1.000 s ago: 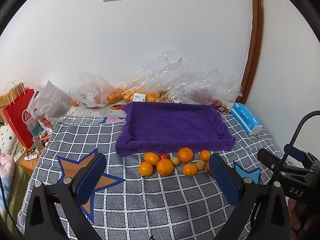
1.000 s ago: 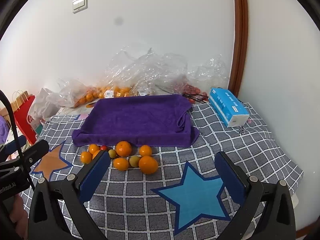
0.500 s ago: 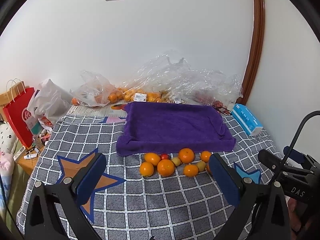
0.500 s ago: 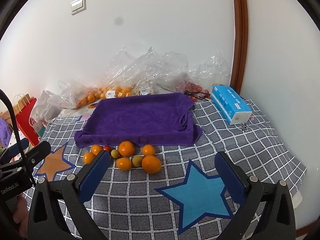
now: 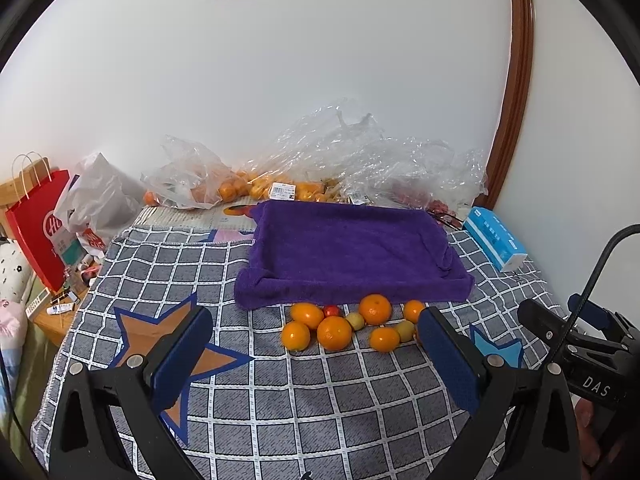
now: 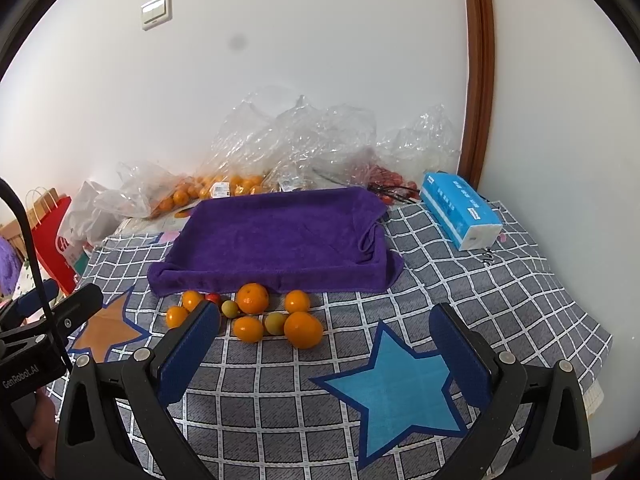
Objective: Organize fruits
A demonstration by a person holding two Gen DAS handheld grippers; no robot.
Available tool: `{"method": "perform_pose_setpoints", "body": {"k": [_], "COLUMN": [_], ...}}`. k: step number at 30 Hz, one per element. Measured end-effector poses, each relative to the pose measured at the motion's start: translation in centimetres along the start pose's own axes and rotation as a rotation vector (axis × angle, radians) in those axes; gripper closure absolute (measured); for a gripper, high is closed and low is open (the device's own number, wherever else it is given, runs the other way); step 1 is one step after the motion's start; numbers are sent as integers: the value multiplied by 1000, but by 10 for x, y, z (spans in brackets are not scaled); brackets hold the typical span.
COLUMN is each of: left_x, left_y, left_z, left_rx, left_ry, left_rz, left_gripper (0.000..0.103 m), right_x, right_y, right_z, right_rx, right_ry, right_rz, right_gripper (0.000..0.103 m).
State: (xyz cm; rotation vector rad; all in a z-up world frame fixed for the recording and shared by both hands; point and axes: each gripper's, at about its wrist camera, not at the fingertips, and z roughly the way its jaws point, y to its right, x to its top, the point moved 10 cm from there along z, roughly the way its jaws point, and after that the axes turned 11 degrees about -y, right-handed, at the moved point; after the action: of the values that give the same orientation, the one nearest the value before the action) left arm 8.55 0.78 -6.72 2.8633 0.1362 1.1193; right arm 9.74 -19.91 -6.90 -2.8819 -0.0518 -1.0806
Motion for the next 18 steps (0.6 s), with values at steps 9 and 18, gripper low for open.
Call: {"method": "perform_pose_setpoints", "body": {"k": [9, 18], "left_x": [2, 3], "left_y": [-4, -12], "left_z": [-3, 0], "left_rx": [8, 19], "left_ry": [5, 1], "left_rz": [-3, -21], "left_gripper": [0, 0], "right_x": [0, -1], "right_y": [-3, -6], "right_z": [1, 2], "right_rx": [21, 23], "right_ry": [0, 3], "right_rz": [12, 10], "right_gripper": [0, 0]}}
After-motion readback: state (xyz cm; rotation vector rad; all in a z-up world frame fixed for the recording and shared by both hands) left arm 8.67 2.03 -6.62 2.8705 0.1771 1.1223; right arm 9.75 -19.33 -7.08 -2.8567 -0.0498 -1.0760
